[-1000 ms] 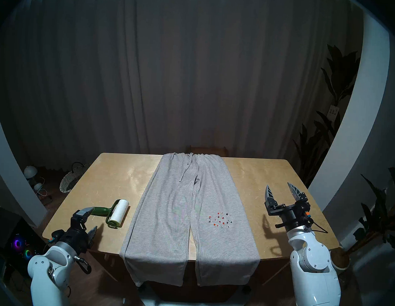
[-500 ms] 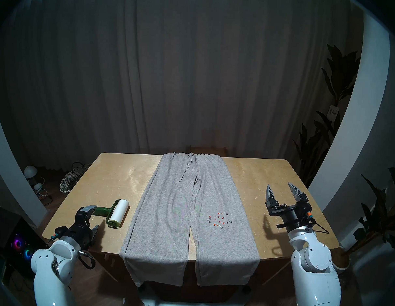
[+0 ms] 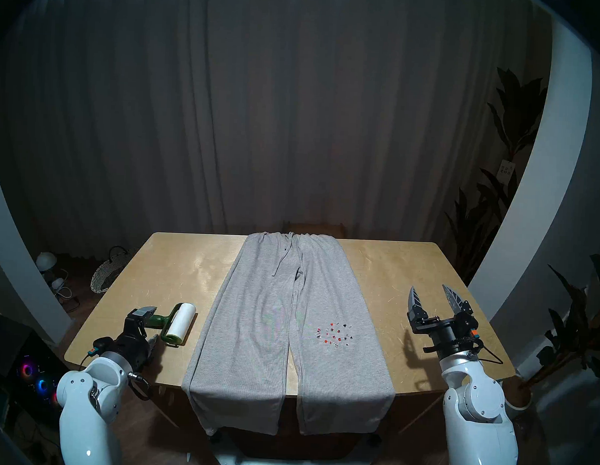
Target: Remove lint and debris from pants with a lint roller
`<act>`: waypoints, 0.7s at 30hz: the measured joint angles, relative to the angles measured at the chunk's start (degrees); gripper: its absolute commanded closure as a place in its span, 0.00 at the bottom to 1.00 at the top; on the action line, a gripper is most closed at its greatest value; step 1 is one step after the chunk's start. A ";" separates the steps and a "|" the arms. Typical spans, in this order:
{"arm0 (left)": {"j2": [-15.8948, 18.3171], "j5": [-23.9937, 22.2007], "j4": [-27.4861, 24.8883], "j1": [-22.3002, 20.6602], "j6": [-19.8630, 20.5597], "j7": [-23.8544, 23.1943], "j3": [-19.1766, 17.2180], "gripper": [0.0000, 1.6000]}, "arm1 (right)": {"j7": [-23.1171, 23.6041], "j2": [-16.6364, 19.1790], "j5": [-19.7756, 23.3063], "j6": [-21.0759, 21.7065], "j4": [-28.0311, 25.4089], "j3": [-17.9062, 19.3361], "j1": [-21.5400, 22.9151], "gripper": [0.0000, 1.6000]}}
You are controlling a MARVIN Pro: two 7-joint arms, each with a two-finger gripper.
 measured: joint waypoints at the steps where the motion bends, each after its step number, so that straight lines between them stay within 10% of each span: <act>1: 0.23 0.18 0.64 -0.56 -0.28 -0.33 0.16 0.00 | -0.46 -0.29 0.02 -0.08 -0.18 0.09 -0.22 0.00; 21: 1.34 2.17 6.56 -6.08 -4.46 -2.35 2.21 0.00 | -4.60 -3.01 -0.74 -0.61 -3.86 0.21 -2.34 0.00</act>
